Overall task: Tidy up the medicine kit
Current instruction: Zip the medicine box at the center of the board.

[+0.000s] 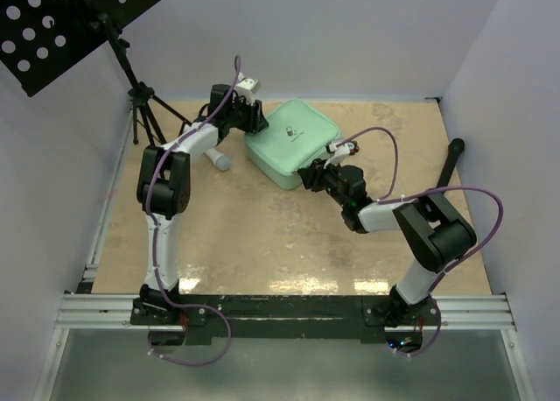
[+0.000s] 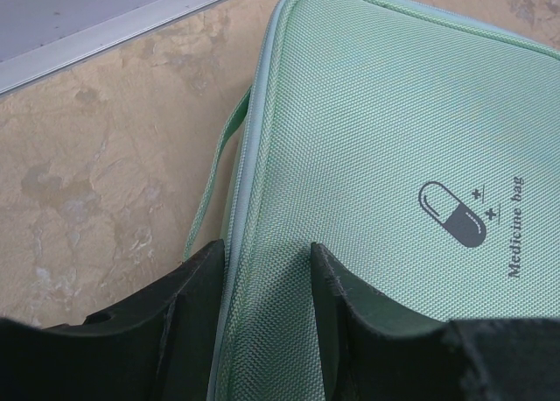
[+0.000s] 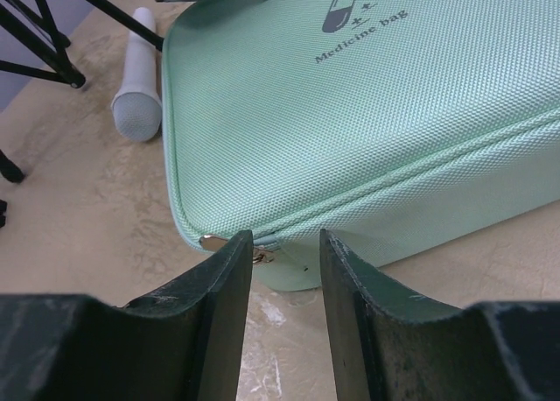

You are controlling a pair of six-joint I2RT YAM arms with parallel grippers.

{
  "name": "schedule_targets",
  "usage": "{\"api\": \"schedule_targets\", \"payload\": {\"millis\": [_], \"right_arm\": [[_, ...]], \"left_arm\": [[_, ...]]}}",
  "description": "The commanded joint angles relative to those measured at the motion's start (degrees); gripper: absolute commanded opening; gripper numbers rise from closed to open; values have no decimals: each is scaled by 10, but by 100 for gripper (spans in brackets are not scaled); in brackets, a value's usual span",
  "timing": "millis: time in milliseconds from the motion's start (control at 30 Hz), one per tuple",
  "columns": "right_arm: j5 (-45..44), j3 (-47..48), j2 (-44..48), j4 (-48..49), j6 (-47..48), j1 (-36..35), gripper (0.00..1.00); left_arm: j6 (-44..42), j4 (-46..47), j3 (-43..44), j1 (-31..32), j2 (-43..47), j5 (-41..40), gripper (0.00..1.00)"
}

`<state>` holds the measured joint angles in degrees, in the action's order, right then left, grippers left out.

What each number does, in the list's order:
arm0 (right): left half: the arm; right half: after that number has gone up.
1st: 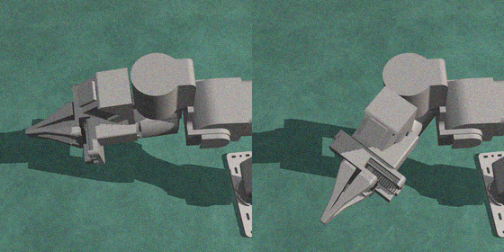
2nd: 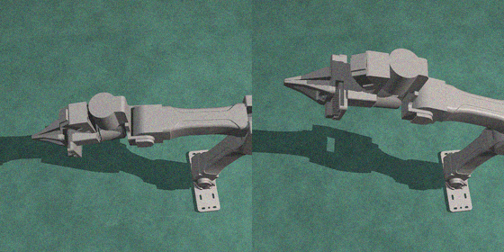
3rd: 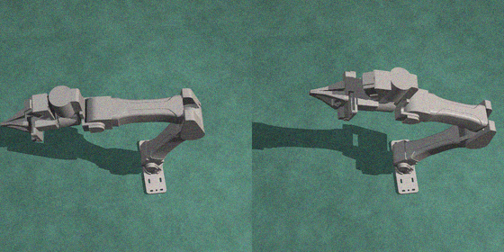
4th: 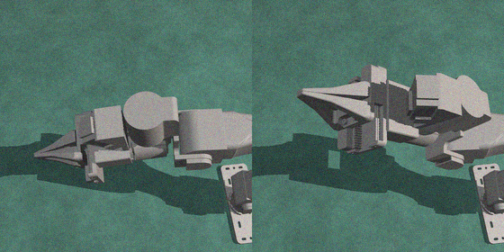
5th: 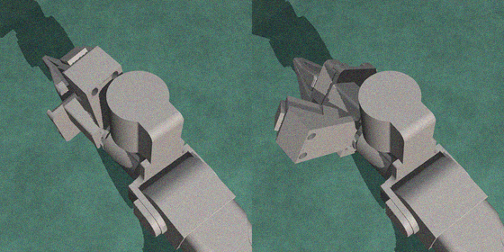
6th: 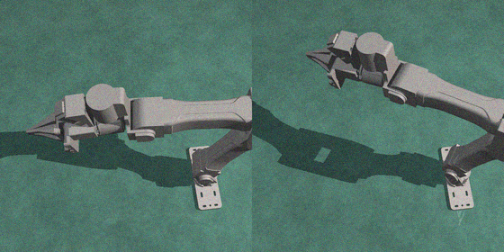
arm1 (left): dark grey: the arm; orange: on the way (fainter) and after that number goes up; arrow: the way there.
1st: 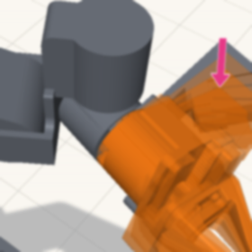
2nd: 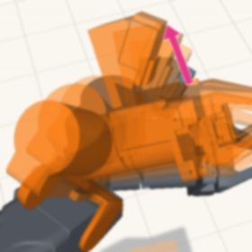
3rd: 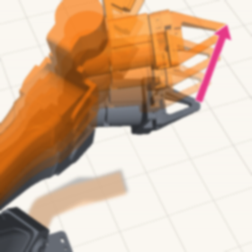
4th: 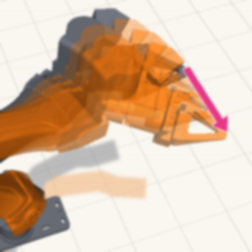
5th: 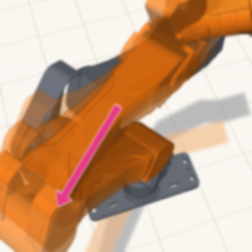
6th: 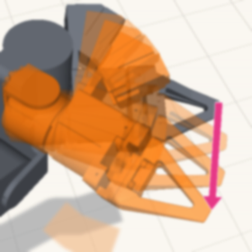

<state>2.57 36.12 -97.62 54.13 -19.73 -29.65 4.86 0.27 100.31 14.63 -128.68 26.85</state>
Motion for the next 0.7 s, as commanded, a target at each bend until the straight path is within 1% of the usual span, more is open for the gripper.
{"api": "schedule_targets", "payload": {"millis": [0, 300, 467, 567, 633, 667], "right_arm": [[3, -17, 28, 22, -17, -7, 41], [16, -25, 50, 21, -53, -4, 42], [49, -12, 50, 15, -79, -3, 45], [61, -7, 48, 6, -67, -11, 45], [12, -5, 66, -29, -24, -35, 46], [-17, -6, 80, -45, 0, -46, 46]], "left_arm": [[2, -12, 4, 9, -11, 30, 48], [5, -12, 2, 9, -9, 29, 48], [7, -12, 0, 9, -5, 30, 47], [10, -12, -4, 9, -4, 32, 48], [10, -12, -7, 9, -2, 32, 48], [10, 8, -11, 9, 1, 31, 48]]}}
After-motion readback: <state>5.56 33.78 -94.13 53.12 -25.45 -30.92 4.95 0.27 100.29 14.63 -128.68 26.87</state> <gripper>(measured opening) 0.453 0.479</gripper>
